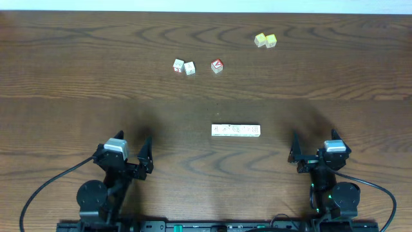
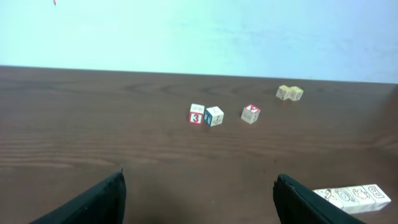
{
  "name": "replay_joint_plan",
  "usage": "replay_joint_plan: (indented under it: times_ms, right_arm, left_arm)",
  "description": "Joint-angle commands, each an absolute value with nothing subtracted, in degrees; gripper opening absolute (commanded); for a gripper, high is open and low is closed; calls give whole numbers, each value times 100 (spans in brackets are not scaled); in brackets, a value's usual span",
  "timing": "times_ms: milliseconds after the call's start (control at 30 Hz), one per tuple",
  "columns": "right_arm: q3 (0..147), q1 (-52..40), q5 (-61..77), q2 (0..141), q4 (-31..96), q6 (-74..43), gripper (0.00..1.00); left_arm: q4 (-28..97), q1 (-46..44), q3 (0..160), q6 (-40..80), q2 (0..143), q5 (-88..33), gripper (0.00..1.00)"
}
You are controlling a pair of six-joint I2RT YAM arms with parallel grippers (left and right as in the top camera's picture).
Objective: Lift 5 blocks
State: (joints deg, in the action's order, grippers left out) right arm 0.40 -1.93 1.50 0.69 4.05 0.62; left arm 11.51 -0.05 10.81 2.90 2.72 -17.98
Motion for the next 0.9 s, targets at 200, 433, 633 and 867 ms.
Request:
replay_joint_plan:
  times_ms: [200,433,633,867]
  right_arm:
    - [36,-117,154,32,434,5,99]
    - [36,-117,154,32,432,5,99]
    - [36,-117,154,32,434,5,99]
    - [36,-117,156,32,432,5,99]
  left_arm:
    - [589,38,585,217,8,-1883,76]
    - [351,222,460,217,8,-1885,76]
    - [270,283,429,215,8,-1883,76]
    - [-554,283,23,217,5,-1883,76]
